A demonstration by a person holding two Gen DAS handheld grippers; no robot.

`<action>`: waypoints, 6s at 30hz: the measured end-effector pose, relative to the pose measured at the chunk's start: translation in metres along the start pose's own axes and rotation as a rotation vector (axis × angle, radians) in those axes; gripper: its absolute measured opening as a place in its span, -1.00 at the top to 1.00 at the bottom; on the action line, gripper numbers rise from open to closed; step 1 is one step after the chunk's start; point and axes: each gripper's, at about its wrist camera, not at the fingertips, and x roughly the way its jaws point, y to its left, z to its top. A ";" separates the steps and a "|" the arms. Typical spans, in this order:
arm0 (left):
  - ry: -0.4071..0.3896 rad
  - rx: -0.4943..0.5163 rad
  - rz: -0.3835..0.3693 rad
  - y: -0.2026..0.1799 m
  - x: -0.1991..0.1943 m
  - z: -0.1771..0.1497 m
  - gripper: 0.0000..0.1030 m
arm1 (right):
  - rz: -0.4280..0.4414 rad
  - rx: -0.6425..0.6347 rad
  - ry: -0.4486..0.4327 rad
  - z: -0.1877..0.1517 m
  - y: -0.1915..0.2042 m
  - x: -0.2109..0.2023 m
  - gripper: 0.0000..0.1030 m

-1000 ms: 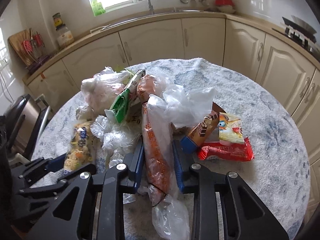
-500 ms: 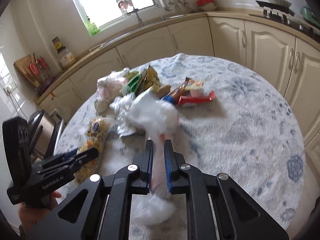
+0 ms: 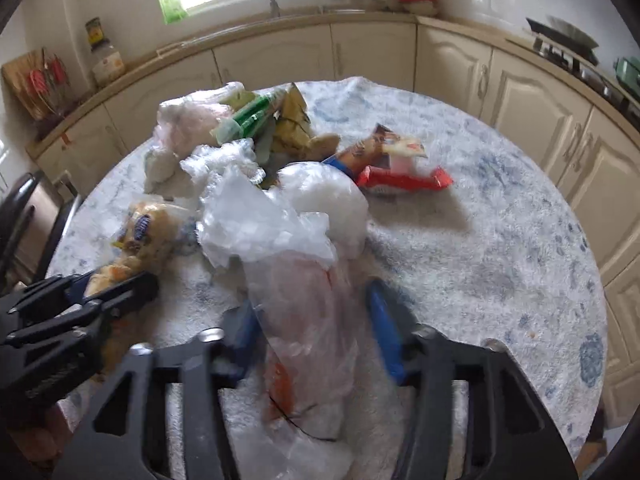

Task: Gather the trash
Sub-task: 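Grasp the biscuit packet with the left tool while the right tool grasps the sausage wrapper, then carry both packets to the blue bin and open both tools over it, then return both tools from the bin to the table, then grasp the crumpled clear plastic with the right tool while the left tool grasps the juice carton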

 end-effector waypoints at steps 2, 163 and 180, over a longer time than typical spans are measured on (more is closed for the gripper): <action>-0.004 0.002 -0.012 -0.013 -0.011 -0.017 0.51 | 0.053 0.042 -0.010 -0.003 -0.008 -0.006 0.43; -0.093 0.127 0.083 -0.070 -0.042 -0.041 -0.99 | 0.066 0.024 -0.104 0.024 -0.016 -0.023 0.53; 0.053 0.190 0.019 -0.112 0.043 0.001 0.38 | 0.043 0.119 -0.157 -0.003 -0.066 -0.061 0.53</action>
